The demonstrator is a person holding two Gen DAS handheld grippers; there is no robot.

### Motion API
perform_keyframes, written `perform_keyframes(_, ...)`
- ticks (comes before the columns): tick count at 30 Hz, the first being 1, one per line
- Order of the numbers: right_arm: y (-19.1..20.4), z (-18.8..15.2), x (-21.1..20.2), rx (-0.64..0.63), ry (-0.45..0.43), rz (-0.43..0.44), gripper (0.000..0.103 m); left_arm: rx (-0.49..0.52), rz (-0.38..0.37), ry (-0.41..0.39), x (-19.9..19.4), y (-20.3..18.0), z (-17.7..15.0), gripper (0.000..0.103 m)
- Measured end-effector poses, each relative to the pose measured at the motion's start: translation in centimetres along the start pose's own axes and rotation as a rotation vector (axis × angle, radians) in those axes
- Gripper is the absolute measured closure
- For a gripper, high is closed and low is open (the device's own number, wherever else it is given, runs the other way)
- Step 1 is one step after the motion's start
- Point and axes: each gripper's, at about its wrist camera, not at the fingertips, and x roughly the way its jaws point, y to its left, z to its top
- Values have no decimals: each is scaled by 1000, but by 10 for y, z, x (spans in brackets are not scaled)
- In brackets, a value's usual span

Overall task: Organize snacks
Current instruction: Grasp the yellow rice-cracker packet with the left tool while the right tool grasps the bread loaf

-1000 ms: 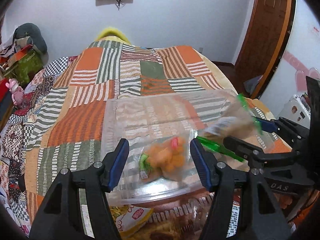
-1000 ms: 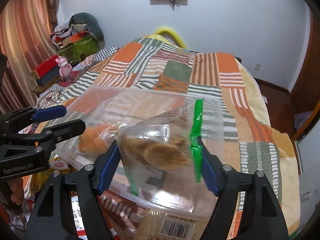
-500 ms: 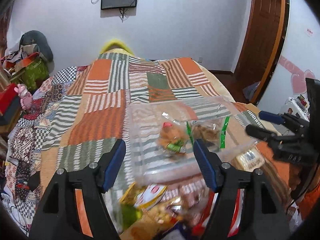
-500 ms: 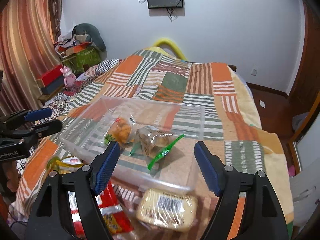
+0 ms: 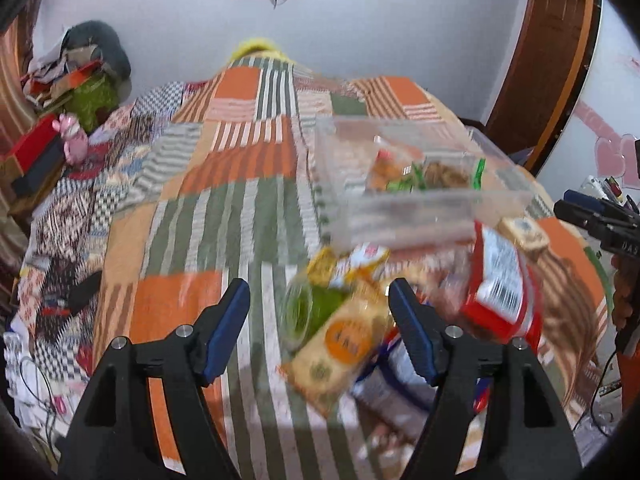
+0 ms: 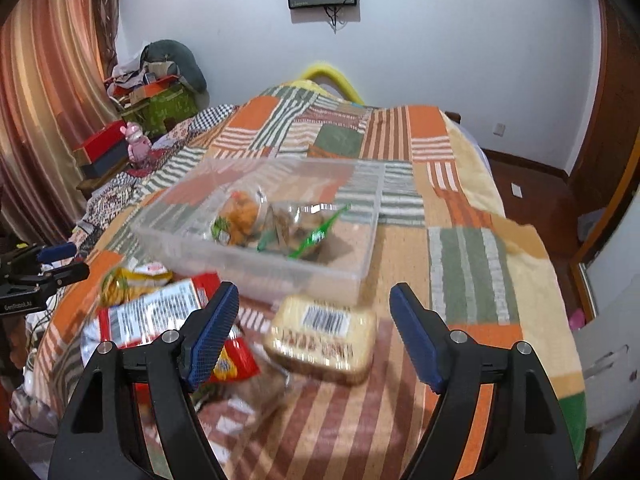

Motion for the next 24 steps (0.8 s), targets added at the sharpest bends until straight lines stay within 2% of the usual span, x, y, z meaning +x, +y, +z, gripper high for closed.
perform_keyframes(6,-5,-17,8,12,37,-29,18,-21,-19,72,16,8,-31,31)
perform_keyframes(9,-8,-22,17,29,70,-31,17,-29,-31,100,28,7,-36,31)
perform_keyframes(17,-3,-26,41,27,131,-25,16,-40,-71,85,44,-1,-33,32)
perform_keyframes(22,-4,-26,49,58,144,-15,15,-54,-106,80,46,-1,-32,43)
perform_keyframes(24,-3,-26,52,63,147,-17,15,-56,-106,82,45,0,-34,52)
